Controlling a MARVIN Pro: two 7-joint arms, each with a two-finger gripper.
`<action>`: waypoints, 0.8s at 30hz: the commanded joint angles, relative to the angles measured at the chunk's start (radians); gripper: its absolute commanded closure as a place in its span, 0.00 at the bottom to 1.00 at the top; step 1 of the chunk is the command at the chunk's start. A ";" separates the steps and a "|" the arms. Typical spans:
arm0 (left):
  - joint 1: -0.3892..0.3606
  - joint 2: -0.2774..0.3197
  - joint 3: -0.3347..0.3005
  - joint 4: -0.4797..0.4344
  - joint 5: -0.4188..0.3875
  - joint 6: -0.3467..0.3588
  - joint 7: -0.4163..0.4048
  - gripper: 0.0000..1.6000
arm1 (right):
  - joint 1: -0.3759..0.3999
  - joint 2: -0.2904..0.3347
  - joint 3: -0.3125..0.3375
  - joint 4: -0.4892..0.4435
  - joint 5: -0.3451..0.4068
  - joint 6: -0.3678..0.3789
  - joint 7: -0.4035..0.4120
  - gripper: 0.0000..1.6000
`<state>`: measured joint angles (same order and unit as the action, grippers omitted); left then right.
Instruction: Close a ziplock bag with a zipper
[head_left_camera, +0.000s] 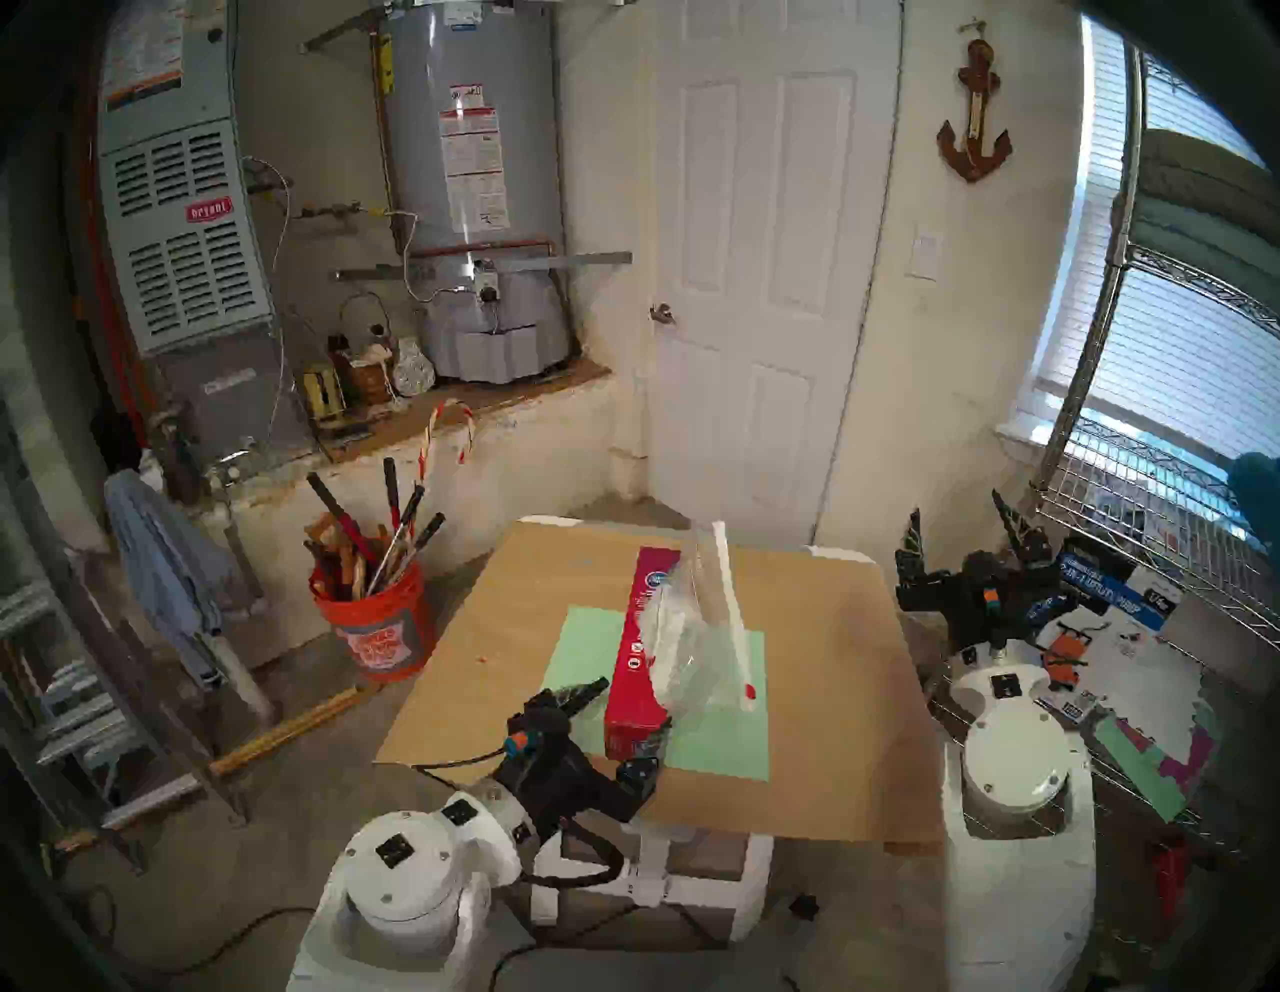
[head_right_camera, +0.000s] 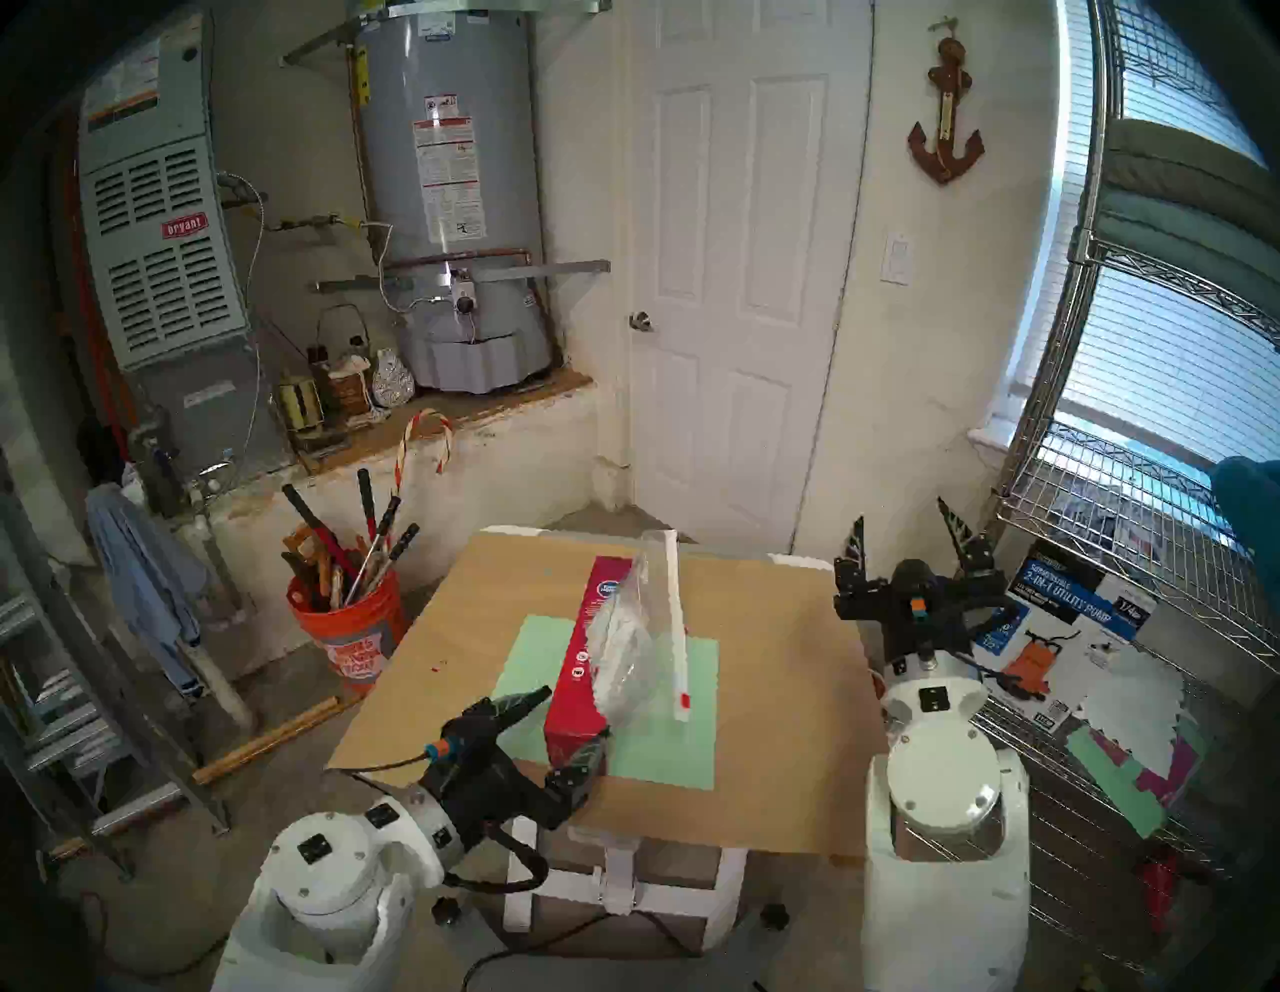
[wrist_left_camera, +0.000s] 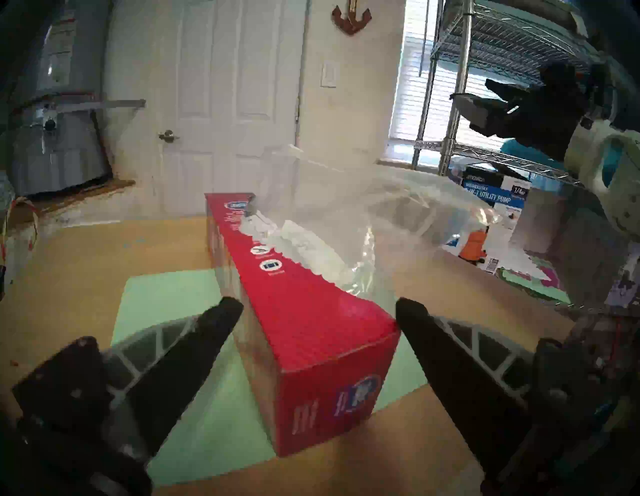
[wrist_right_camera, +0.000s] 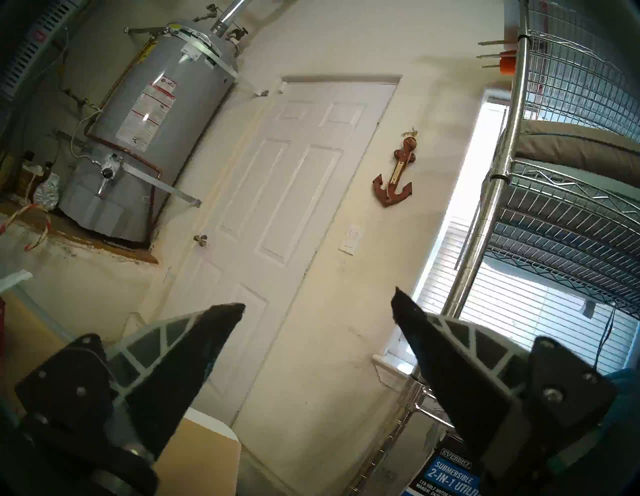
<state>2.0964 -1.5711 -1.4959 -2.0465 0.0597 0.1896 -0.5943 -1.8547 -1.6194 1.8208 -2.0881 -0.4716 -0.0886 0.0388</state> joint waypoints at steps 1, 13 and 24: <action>-0.099 0.013 0.032 0.019 -0.018 0.015 0.013 0.00 | 0.005 0.001 -0.003 -0.025 -0.002 -0.001 -0.001 0.00; -0.117 0.025 0.062 0.041 0.049 0.111 0.103 0.00 | 0.005 0.001 -0.003 -0.027 -0.003 0.000 -0.001 0.00; -0.148 0.026 0.072 0.114 0.028 0.027 0.164 0.00 | 0.005 0.001 -0.003 -0.027 -0.002 0.000 -0.001 0.00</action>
<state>1.9790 -1.5372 -1.4171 -1.9537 0.1130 0.2852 -0.4455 -1.8554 -1.6191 1.8207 -2.0889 -0.4718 -0.0882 0.0386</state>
